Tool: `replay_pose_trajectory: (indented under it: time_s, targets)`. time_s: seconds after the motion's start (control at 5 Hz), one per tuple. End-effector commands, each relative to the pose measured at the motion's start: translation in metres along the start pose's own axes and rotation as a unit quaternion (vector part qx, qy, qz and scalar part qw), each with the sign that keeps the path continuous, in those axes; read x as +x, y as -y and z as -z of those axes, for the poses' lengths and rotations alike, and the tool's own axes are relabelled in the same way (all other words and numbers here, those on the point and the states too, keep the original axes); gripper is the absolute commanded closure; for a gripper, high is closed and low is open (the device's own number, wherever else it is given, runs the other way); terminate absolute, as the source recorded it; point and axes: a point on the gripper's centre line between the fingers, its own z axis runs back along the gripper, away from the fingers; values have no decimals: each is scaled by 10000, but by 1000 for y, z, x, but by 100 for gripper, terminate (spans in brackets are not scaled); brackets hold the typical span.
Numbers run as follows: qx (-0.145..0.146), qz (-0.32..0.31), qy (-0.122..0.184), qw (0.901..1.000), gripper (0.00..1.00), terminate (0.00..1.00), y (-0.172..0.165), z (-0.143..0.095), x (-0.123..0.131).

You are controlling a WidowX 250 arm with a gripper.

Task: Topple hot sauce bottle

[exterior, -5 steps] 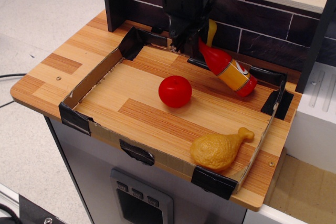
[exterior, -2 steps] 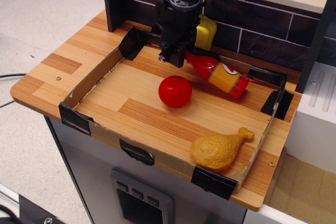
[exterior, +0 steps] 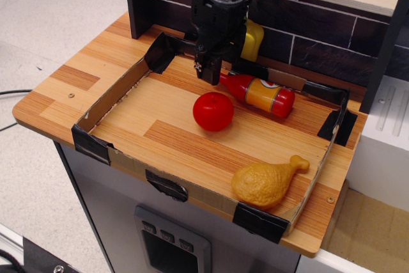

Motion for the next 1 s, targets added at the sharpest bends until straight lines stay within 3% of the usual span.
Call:
replay_pose_trajectory:
  time_s: [0.0,0.2,0.4,0.6,0.8]
  targets:
    - [-579,63,-111,9982,0,0,16,-58,18]
    - [-653,328,-144,9972,0,0,15,-75,13]
    - [-766,1039,102,9916,0,0,15,-87,7]
    - [-766,1039,102,9916,0,0,15,-87,7]
    - [-766,1039,102,9916,0,100,15,-87,7]
